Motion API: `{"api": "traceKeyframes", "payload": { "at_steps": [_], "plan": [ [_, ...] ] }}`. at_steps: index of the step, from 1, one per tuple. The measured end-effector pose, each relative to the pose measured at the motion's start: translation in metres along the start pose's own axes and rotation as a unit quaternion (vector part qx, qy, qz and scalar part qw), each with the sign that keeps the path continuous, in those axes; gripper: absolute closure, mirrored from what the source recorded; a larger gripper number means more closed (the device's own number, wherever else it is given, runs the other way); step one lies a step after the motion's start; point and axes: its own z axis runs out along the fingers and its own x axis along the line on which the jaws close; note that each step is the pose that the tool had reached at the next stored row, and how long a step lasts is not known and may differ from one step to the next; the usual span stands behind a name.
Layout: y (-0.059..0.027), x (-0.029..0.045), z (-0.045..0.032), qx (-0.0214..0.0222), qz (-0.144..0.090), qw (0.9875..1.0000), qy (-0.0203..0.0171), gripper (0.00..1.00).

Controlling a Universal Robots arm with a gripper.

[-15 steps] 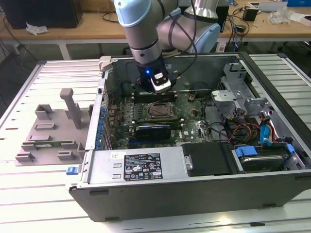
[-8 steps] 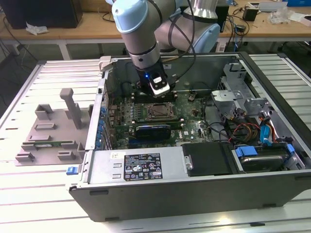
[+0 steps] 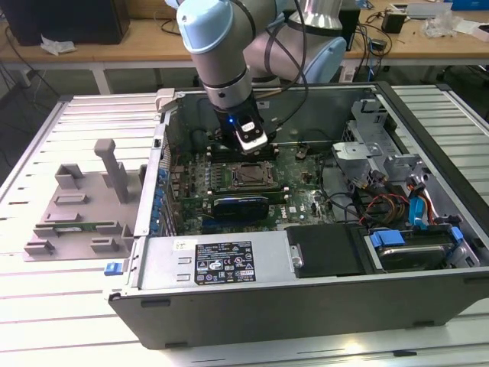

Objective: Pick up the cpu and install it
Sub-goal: 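Install the first cpu locking lever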

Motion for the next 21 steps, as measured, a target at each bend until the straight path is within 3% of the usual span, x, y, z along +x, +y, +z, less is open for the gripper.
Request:
{"api": "traceKeyframes", "payload": {
  "at_steps": [2,5,8,9,11,14,16,19,20,21],
  "plan": [
    [0.0,-0.0002,-0.0001,-0.0048,0.001,1.0,0.0013,0.89],
    [0.0008,-0.0006,-0.0015,-0.0062,0.002,1.0,0.0011,0.89],
    [0.0023,-0.0025,-0.0101,-0.0043,0.002,1.0,0.0009,0.89],
    [0.003,-0.0033,-0.0137,0.0012,0.001,1.0,-0.0004,0.89],
    [0.0035,-0.0038,-0.0161,0.0234,-0.004,0.9997,-0.0054,0.89],
    [0.0035,-0.004,-0.0168,0.0473,-0.009,0.9988,-0.0101,0.89],
    [0.0035,-0.004,-0.0168,0.0553,-0.011,0.9983,-0.0119,0.89],
    [0.0035,-0.004,-0.0168,0.0559,-0.011,0.9983,-0.012,0.89],
    [0.0037,-0.0048,-0.0165,0.0598,-0.01,0.9982,0.0025,0.89],
    [0.0038,-0.0056,-0.0162,0.0626,-0.009,0.9979,0.0139,0.89]
  ]
}}
